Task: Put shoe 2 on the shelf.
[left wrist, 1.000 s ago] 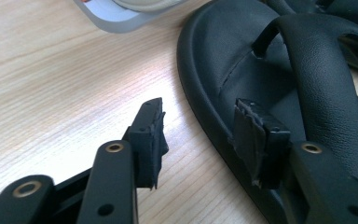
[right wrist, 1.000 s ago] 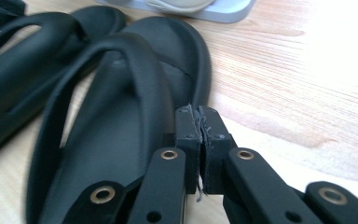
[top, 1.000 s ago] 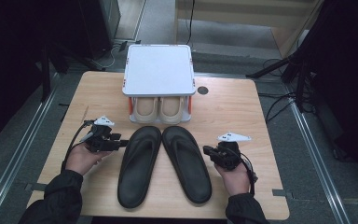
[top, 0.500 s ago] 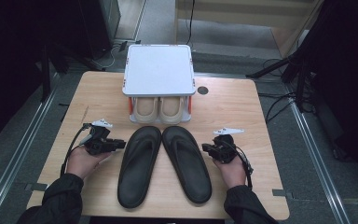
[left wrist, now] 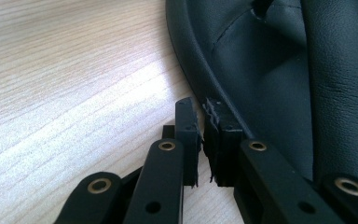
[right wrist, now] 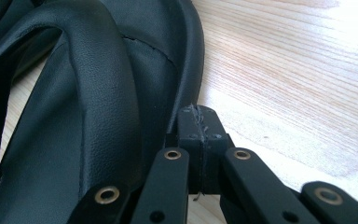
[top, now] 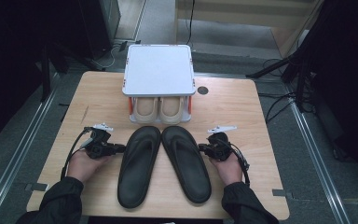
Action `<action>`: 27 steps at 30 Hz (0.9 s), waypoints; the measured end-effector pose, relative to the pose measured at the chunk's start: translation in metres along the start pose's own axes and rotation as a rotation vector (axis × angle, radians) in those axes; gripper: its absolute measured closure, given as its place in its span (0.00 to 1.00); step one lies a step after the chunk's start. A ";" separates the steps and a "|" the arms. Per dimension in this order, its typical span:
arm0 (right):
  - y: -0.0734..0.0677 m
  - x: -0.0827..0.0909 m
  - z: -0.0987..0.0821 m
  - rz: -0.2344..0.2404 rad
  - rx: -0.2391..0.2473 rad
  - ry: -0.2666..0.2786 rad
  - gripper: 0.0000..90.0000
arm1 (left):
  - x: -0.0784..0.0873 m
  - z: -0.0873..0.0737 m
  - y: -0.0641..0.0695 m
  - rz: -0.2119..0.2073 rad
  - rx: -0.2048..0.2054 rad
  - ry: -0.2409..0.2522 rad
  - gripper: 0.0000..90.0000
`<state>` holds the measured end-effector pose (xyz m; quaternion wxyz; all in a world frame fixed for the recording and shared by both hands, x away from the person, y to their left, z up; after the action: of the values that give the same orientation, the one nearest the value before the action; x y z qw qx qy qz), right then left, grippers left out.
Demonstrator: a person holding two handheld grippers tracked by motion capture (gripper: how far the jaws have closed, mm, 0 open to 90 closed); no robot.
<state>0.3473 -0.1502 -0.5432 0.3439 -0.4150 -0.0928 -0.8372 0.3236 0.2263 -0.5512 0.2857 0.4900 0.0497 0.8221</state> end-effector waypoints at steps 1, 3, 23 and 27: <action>0.000 0.000 0.000 -0.001 0.006 0.000 1.00 | 0.000 0.000 0.000 -0.002 0.000 0.000 0.94; 0.000 0.000 0.000 -0.001 0.007 -0.002 1.00 | 0.000 -0.001 0.001 0.003 -0.007 -0.005 0.94; -0.003 0.000 0.000 0.000 0.008 -0.007 0.99 | -0.002 -0.008 0.016 -0.045 -0.011 -0.045 0.93; -0.004 -0.001 0.000 0.006 0.007 -0.006 0.99 | -0.005 -0.009 0.024 -0.054 -0.028 -0.054 0.91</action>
<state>0.3450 -0.1467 -0.5431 0.3474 -0.4167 -0.0956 -0.8346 0.3080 0.2051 -0.5513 0.3158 0.5066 0.0437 0.8011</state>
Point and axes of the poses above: each handheld gripper's, and its own axes: x roughly backward along the jaws, z roughly out of its top, y roughly to its right, the point moved 3 cm from there along -x, roughly forward along the jaws, and after that the axes turned 7 degrees about x, right-handed, at the moved point
